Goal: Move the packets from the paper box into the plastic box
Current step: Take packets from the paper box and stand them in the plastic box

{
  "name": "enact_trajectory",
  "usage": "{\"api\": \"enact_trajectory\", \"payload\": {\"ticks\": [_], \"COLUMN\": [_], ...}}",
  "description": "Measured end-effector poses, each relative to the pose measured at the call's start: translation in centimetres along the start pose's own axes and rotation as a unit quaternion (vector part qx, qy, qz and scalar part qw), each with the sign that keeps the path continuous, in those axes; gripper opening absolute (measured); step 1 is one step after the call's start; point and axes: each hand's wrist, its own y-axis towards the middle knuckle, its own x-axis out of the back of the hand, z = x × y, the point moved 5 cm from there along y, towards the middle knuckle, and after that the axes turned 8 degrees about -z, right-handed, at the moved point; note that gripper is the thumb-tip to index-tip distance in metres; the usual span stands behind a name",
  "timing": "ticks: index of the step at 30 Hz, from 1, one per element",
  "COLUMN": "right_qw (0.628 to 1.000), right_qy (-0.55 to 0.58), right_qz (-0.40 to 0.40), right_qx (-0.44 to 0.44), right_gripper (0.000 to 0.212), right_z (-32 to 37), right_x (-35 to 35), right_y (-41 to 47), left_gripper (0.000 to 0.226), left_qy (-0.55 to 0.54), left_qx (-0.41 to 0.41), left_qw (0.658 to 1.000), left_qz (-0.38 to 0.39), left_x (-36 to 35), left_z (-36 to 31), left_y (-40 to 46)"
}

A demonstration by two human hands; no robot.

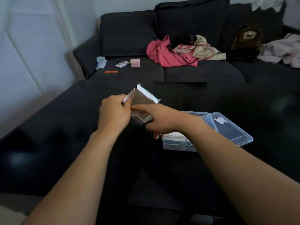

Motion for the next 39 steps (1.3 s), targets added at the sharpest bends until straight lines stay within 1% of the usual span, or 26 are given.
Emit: {"api": "enact_trajectory", "payload": {"ticks": [5, 9, 12, 16, 20, 24, 28, 31, 33, 36, 39], "right_qw": [1.000, 1.000, 0.999, 0.998, 1.000, 0.998, 0.996, 0.995, 0.992, 0.989, 0.991], "right_qy": [0.001, 0.001, 0.022, 0.044, 0.008, -0.041, -0.057, -0.065, -0.070, -0.059, 0.000], "right_qz": [0.004, 0.006, 0.000, 0.002, -0.018, -0.043, -0.063, -0.078, -0.108, -0.133, -0.117], "right_qx": [-0.011, -0.023, -0.023, -0.039, -0.022, 0.001, 0.008, -0.008, -0.017, -0.029, -0.066], "right_gripper": [0.080, 0.067, 0.069, 0.075, 0.077, 0.074, 0.062, 0.039, 0.023, 0.014, 0.017], "right_z": [-0.3, -0.8, -0.7, -0.4, -0.7, -0.7, -0.7, -1.1, -1.4, -1.4, -1.6], "right_x": [-0.4, -0.6, -0.5, -0.3, -0.5, -0.6, 0.0, 0.2, 0.5, 1.0, 1.1], "right_y": [0.4, 0.5, 0.2, 0.0, 0.7, 1.0, 0.8, 1.0, 1.2, 1.1, 1.0], "left_gripper": [0.037, 0.043, 0.035, 0.023, 0.020, 0.019, 0.020, 0.021, 0.022, 0.025, 0.025], "left_qy": [-0.004, -0.010, -0.023, -0.101, -0.137, -0.135, -0.118, -0.109, -0.096, -0.092, -0.091], "left_qx": [-0.006, -0.023, -0.044, -0.089, -0.139, -0.145, -0.113, -0.099, -0.088, -0.075, -0.079], "left_qw": [1.000, 1.000, 0.999, 0.991, 0.981, 0.980, 0.987, 0.989, 0.991, 0.993, 0.993], "left_qz": [0.009, 0.014, 0.003, -0.004, -0.002, 0.005, 0.010, 0.007, 0.001, 0.002, 0.006], "left_x": [-0.2, -0.4, -0.4, -0.4, -0.5, -0.7, -0.9, -1.1, -1.1, -1.1, -1.1], "left_z": [-0.2, -0.4, -0.5, -1.1, -2.1, -2.1, -1.7, -1.3, -0.9, -0.7, -0.7], "left_y": [-0.1, -0.2, -0.1, -0.2, -0.4, -0.4, -0.3, -0.3, -0.2, -0.1, -0.1]}}
